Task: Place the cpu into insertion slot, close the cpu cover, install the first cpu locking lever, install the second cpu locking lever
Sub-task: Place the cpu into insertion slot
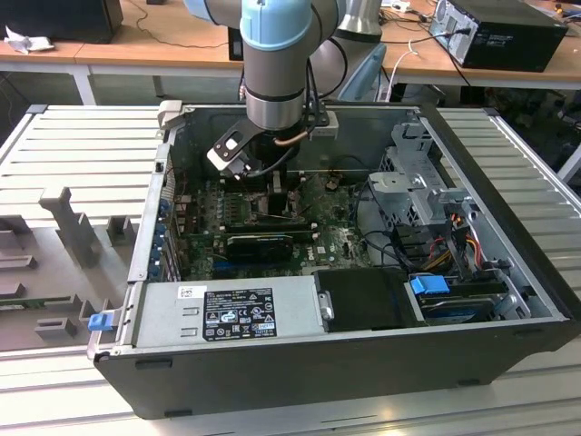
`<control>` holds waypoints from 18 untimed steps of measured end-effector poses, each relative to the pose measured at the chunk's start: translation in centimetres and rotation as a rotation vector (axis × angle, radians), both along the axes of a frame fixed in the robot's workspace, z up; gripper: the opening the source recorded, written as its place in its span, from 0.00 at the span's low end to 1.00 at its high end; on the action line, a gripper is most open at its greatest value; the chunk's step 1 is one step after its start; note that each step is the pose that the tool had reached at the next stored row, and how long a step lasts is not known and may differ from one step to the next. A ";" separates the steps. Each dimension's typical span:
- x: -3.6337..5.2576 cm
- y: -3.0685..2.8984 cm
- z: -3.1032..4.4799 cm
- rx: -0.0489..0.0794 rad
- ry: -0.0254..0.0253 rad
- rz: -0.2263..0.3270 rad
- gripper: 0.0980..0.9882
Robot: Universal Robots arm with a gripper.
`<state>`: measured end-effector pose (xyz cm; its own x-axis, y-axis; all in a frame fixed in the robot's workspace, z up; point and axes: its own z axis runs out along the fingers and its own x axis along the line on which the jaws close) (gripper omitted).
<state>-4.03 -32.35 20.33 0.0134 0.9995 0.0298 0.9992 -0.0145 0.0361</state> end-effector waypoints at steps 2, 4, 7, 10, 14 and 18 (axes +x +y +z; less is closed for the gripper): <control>0.00 0.00 -0.01 0.000 -0.0001 0.000 0.48; 0.00 0.00 -0.01 0.000 -0.0001 0.000 0.48; 0.00 0.01 -0.01 0.000 -0.0001 0.000 0.48; 0.02 0.00 -0.01 0.001 -0.0001 0.000 0.57; 0.04 0.12 -0.02 0.001 -0.0001 0.000 0.57; 0.03 0.28 -0.02 0.001 -0.0001 0.000 0.57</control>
<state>-4.00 -32.07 20.30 0.0136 0.9994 0.0312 0.9992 -0.0147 0.0361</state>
